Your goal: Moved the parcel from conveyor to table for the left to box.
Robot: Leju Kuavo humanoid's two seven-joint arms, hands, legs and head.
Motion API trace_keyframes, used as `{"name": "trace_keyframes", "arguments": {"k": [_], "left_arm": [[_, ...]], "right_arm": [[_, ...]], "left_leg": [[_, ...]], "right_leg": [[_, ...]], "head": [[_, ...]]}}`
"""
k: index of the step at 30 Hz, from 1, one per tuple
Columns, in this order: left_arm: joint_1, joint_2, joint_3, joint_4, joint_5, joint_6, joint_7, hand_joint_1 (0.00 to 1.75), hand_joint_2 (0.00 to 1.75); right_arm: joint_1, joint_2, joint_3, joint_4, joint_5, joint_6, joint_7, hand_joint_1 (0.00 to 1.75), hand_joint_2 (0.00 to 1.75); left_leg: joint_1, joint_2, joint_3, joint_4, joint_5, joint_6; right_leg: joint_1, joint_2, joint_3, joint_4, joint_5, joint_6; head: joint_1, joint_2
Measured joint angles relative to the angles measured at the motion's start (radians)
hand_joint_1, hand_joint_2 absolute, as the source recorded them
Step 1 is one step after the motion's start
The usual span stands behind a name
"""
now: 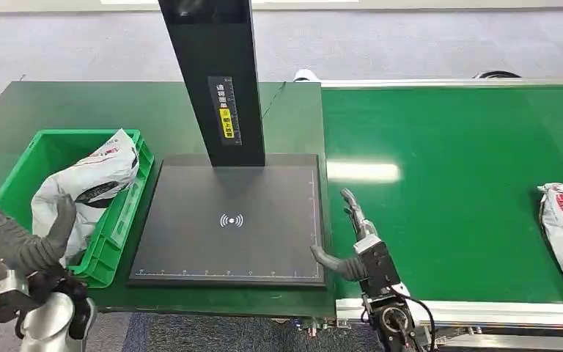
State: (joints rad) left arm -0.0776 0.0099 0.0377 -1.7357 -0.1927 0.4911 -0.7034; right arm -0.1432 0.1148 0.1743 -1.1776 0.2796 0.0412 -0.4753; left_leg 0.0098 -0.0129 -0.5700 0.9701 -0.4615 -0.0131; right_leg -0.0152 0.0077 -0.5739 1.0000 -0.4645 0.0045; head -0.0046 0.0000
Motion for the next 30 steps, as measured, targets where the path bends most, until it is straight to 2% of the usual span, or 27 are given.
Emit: {"name": "trace_keyframes", "arguments": {"k": [4, 10, 16, 22, 30], "left_arm": [[0.014, 0.004, -0.047, -0.031, 0.029, -0.146, 0.000, 0.00, 1.75], [0.016, -0.005, -0.079, -0.027, 0.102, -0.483, 0.000, 0.00, 1.75], [-0.005, -0.013, -0.103, 0.045, 0.133, -0.748, 0.000, 0.00, 1.75], [-0.063, 0.003, -0.174, 0.228, 0.106, -0.874, 0.003, 0.00, 1.75], [-0.132, -0.010, -0.257, 0.487, 0.174, -0.996, 0.176, 0.00, 1.75]], "right_arm": [[-0.005, 0.000, 0.000, 0.002, 0.000, 0.005, 0.000, 0.00, 1.75], [-0.014, 0.000, 0.000, 0.005, 0.002, 0.017, 0.000, 0.00, 1.75], [-0.021, 0.001, 0.000, 0.013, 0.015, 0.021, -0.004, 0.00, 1.75], [-0.021, 0.007, -0.001, 0.030, 0.026, 0.019, -0.015, 0.00, 1.75], [0.000, 0.007, -0.004, 0.024, 0.026, 0.019, -0.020, 0.00, 1.75]], "left_leg": [[0.000, -0.001, 0.000, 0.000, 0.000, 0.000], [0.000, 0.000, 0.000, 0.000, 0.000, 0.000], [0.000, 0.000, 0.000, 0.000, 0.000, 0.000], [0.000, -0.001, 0.000, 0.000, 0.000, 0.000], [0.000, 0.000, 0.000, 0.000, 0.000, 0.000]], "right_leg": [[0.000, 0.000, 0.000, 0.000, 0.000, 0.000], [0.000, 0.000, 0.000, 0.000, 0.000, 0.000], [0.000, 0.000, 0.000, 0.000, 0.000, 0.000], [0.000, 0.000, 0.000, 0.000, 0.000, 0.000], [0.000, 0.001, -0.001, 0.000, 0.000, 0.000]], "head": [[0.000, 0.000], [0.000, 0.000], [0.000, 0.000], [0.000, 0.000], [0.000, 0.000]]}}
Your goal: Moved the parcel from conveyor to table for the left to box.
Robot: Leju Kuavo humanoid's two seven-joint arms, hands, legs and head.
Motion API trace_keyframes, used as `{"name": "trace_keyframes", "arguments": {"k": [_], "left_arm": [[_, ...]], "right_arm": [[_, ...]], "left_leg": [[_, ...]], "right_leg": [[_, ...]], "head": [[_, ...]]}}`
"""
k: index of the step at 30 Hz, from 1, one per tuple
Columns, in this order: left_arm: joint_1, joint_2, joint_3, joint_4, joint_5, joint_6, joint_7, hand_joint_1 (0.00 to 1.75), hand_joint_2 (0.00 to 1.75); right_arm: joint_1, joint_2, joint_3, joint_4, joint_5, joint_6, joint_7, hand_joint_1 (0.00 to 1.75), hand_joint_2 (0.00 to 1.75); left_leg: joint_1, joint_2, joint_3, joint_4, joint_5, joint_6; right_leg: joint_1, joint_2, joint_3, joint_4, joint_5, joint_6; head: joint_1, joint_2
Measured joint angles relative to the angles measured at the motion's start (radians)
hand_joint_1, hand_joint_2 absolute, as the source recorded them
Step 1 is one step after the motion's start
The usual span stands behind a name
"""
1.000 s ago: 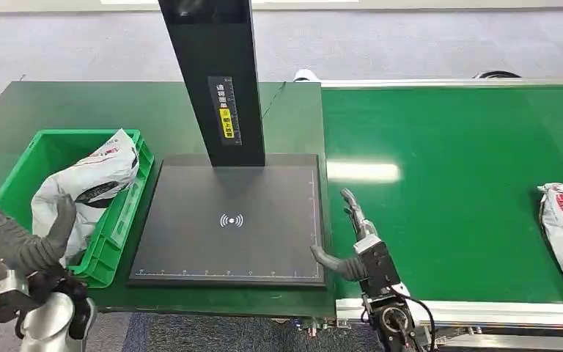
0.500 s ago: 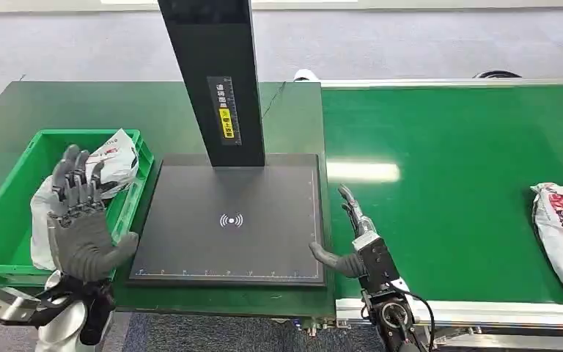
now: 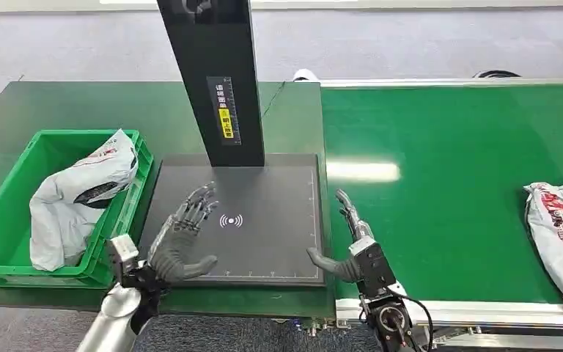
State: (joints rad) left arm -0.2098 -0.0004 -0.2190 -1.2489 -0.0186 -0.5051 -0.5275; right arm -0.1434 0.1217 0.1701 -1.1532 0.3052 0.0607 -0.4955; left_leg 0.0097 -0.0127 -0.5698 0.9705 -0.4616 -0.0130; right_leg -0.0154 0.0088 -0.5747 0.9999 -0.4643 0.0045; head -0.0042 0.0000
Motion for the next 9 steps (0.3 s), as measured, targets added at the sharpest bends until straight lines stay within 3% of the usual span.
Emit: {"name": "trace_keyframes", "arguments": {"k": [9], "left_arm": [[-0.003, -0.045, -0.020, 0.120, -0.023, 0.048, 0.020, 0.00, 1.75]], "right_arm": [[0.012, 0.001, -0.004, -0.002, 0.000, 0.002, -0.003, 0.00, 1.75]], "left_leg": [[0.000, 0.000, 0.000, 0.000, 0.000, 0.000]], "right_leg": [[0.000, 0.001, 0.000, 0.000, 0.000, 0.000]], "head": [[0.000, 0.000]]}}
